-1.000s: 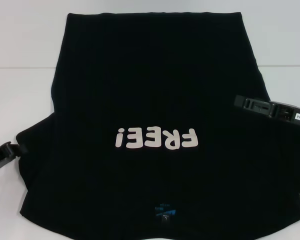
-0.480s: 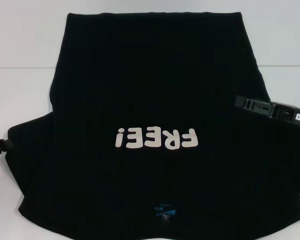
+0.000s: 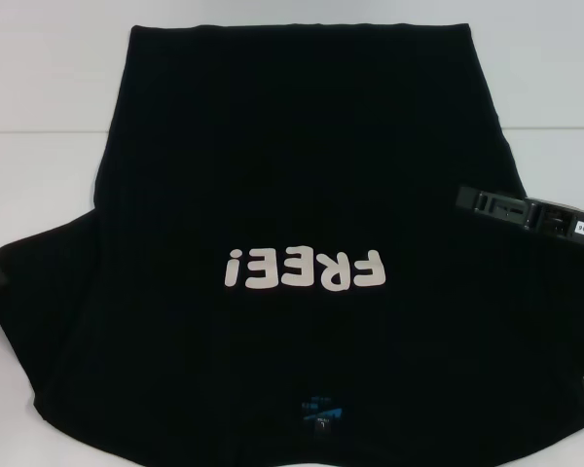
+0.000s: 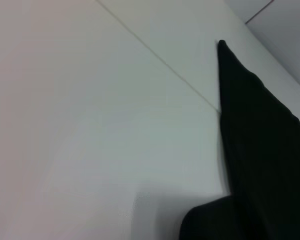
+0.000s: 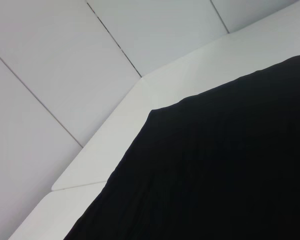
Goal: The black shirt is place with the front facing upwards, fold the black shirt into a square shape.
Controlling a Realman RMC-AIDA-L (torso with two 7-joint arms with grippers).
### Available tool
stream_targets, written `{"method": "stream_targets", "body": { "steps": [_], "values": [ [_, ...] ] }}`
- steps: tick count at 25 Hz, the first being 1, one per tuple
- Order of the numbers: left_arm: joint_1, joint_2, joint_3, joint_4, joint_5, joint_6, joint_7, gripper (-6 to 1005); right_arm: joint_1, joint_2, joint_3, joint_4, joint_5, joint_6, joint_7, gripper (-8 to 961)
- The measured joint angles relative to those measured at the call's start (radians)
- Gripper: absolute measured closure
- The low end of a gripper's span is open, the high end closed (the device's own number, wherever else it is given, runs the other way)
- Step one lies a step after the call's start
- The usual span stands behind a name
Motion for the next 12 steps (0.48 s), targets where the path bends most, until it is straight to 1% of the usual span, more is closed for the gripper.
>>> {"method": "stream_targets", "body": {
  "steps": [5, 6, 9, 12],
  "values": [
    [0.026, -0.010, -0.001, 0.004, -0.005, 0.012, -0.006, 998, 0.000, 0.000, 0.000, 0.000, 0.001, 0.000, 0.001, 8],
    [0.038, -0.016, -0.003, 0.007, -0.010, 0.019, -0.006, 998, 0.000, 0.000, 0.000, 0.000, 0.003, 0.000, 0.001, 8],
    [0.048, -0.019, -0.014, 0.008, -0.010, 0.028, -0.006, 998, 0.002, 0.000, 0.000, -0.001, 0.009, 0.000, 0.001, 8],
    [0.056, -0.020, -0.045, 0.008, -0.011, 0.050, -0.004, 998, 0.005, 0.000, 0.000, -0.001, 0.011, 0.000, 0.001, 8]
  ]
}}
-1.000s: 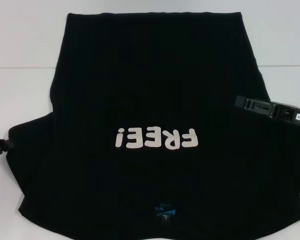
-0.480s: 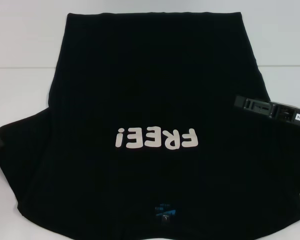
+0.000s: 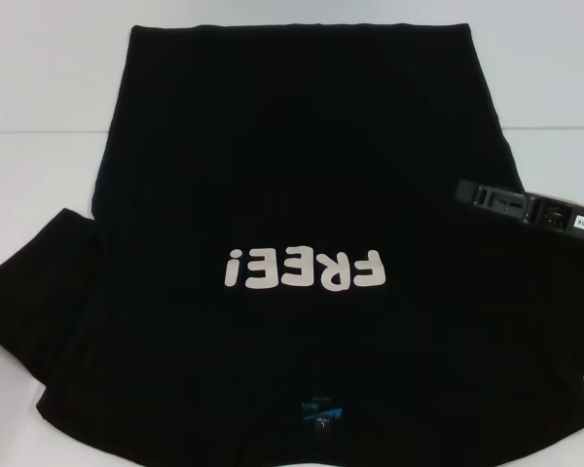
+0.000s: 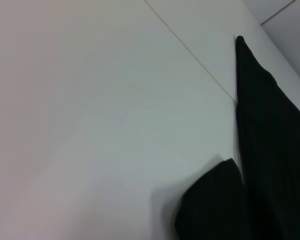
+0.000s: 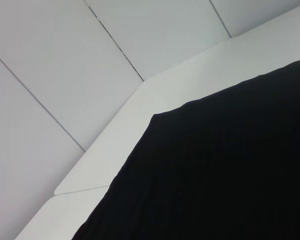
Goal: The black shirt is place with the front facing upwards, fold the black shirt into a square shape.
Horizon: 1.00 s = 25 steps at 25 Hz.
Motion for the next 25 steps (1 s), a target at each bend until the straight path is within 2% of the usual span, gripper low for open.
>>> {"method": "stream_targets", "body": {
  "steps": [6, 17, 25],
  "values": [
    [0.004, 0.002, -0.049, 0.001, 0.000, 0.019, 0.008, 998, 0.005, 0.000, 0.000, 0.000, 0.000, 0.000, -0.001, 8],
    [0.026, 0.001, -0.075, 0.020, 0.000, 0.033, 0.008, 999, 0.010, 0.001, 0.000, 0.000, 0.001, 0.007, 0.001, 8],
    [0.002, 0.008, -0.077, 0.026, -0.045, 0.135, 0.031, 999, 0.018, 0.003, 0.000, 0.001, 0.002, 0.004, -0.001, 9]
  ]
}}
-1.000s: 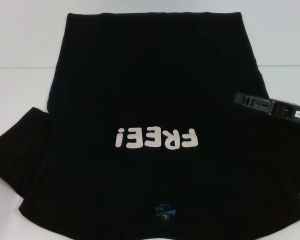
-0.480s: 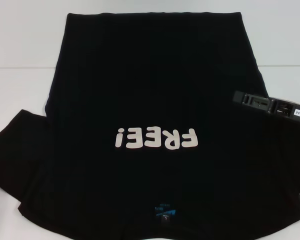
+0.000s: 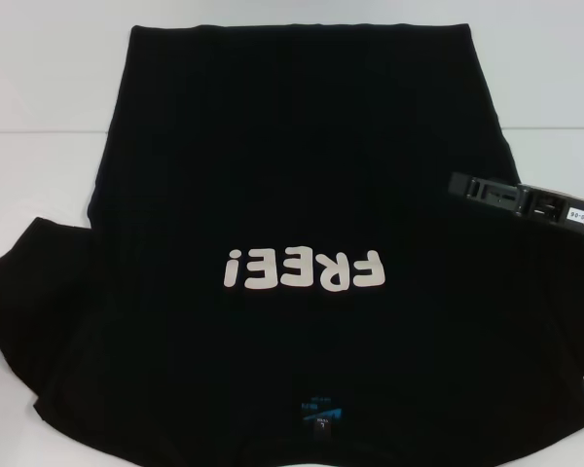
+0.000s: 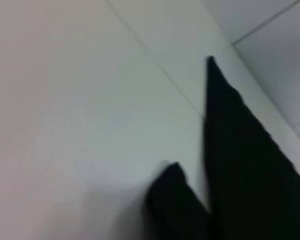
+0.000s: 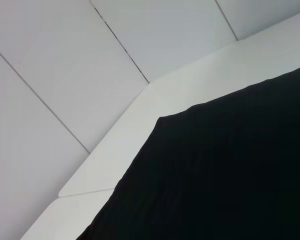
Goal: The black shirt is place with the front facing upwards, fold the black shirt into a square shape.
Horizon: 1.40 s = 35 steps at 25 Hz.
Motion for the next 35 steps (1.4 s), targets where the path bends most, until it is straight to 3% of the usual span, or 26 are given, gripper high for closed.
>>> {"method": "stream_targets", "body": {
  "steps": [6, 9, 17, 25, 33, 35],
  "values": [
    [-0.043, 0.001, 0.025, 0.000, -0.065, 0.119, 0.001, 999, -0.002, 0.000, 0.000, 0.000, 0.000, -0.002, 0.000, 9],
    [-0.076, -0.003, 0.082, 0.000, -0.071, 0.139, -0.001, 999, -0.004, 0.000, 0.000, 0.000, 0.000, -0.003, 0.000, 9],
    [-0.141, -0.009, 0.292, -0.019, -0.064, 0.050, 0.001, 999, -0.011, 0.000, 0.000, 0.002, 0.000, -0.004, 0.002, 9],
    [-0.184, 0.000, 0.473, -0.063, -0.060, -0.010, 0.006, 999, -0.013, 0.000, 0.000, 0.011, 0.000, -0.004, -0.002, 8],
    [-0.206, 0.009, 0.555, -0.047, 0.004, 0.005, 0.054, 950, -0.011, -0.003, 0.000, 0.012, 0.000, -0.001, -0.004, 18],
    [-0.206, 0.010, 0.555, -0.043, 0.021, 0.014, 0.059, 864, -0.011, -0.003, 0.000, 0.012, 0.000, -0.001, -0.004, 20]
  ]
}}
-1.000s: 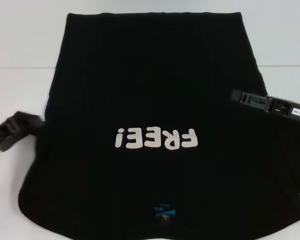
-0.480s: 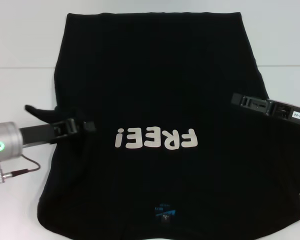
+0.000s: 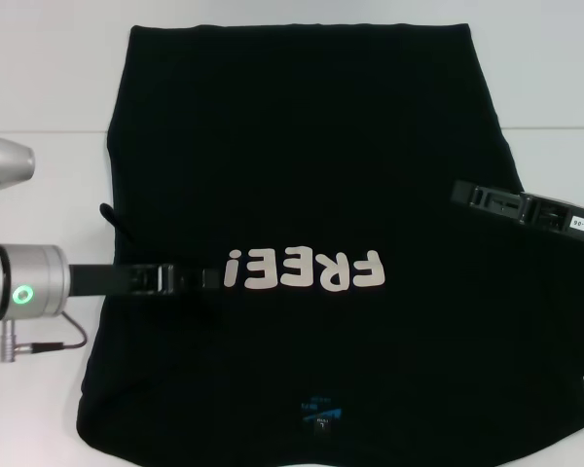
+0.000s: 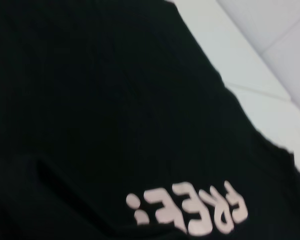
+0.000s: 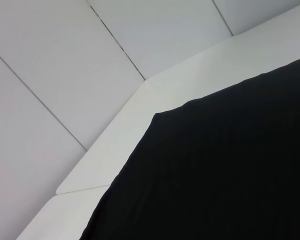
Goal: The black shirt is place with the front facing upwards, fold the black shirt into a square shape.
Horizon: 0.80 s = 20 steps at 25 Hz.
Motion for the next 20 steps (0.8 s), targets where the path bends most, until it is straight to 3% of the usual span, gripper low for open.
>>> {"method": "stream_targets", "body": {
  "steps": [4, 6, 11, 20],
  "values": [
    [0.019, -0.001, -0.051, 0.036, 0.035, 0.027, 0.008, 668, -0.001, 0.000, 0.001, 0.001, 0.000, 0.002, 0.002, 25],
    [0.035, -0.002, -0.127, 0.041, 0.012, 0.026, 0.005, 532, -0.002, 0.000, 0.002, 0.001, 0.000, 0.003, 0.002, 27],
    [0.049, 0.001, -0.267, 0.033, -0.020, 0.019, -0.040, 318, -0.002, 0.001, 0.004, 0.002, 0.000, 0.005, 0.001, 33],
    [0.011, 0.006, -0.287, -0.113, -0.041, -0.119, -0.084, 118, -0.002, 0.003, 0.006, 0.001, 0.000, 0.004, -0.001, 44]
  ]
}}
